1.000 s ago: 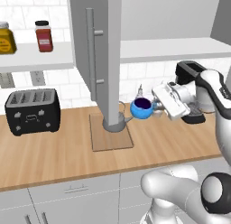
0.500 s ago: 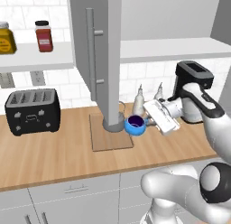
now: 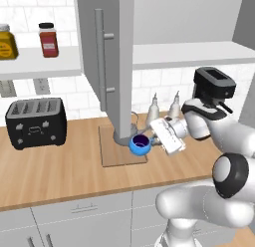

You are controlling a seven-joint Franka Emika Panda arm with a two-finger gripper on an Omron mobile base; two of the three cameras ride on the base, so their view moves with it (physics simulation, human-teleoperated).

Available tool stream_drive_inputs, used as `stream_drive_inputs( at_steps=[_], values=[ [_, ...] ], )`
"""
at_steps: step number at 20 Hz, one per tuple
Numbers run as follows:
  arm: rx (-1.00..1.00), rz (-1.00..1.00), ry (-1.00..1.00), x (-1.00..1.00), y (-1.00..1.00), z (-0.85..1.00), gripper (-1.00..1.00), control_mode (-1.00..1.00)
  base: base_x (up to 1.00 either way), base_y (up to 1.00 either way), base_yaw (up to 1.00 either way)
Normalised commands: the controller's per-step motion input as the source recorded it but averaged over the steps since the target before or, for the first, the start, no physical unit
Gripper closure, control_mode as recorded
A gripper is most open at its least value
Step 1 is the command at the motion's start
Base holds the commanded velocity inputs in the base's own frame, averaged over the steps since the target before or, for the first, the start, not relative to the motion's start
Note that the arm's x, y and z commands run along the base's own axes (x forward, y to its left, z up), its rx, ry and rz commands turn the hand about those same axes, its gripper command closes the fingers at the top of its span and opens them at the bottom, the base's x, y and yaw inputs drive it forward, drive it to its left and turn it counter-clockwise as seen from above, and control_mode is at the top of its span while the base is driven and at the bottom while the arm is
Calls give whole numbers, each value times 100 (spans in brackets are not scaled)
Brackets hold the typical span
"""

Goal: Pick the kettle from the counter and place it on the tray. Then pick the mug from the cabinet and place it on the tray. Then close the cabinet doors.

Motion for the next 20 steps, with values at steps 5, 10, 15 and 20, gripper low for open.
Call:
stream_drive_inputs(
  at_steps=[5,10,15,20],
  values=[
    [0,0,0,49,8,-41,100,-100,0,0,0],
    [0,0,0,39,2,-38,100,-100,0,0,0],
    [-2,-3,0,28,11,-33,100,-100,0,0,0],
    [-5,-5,0,20,12,-30,100,-100,0,0,0]
  ],
)
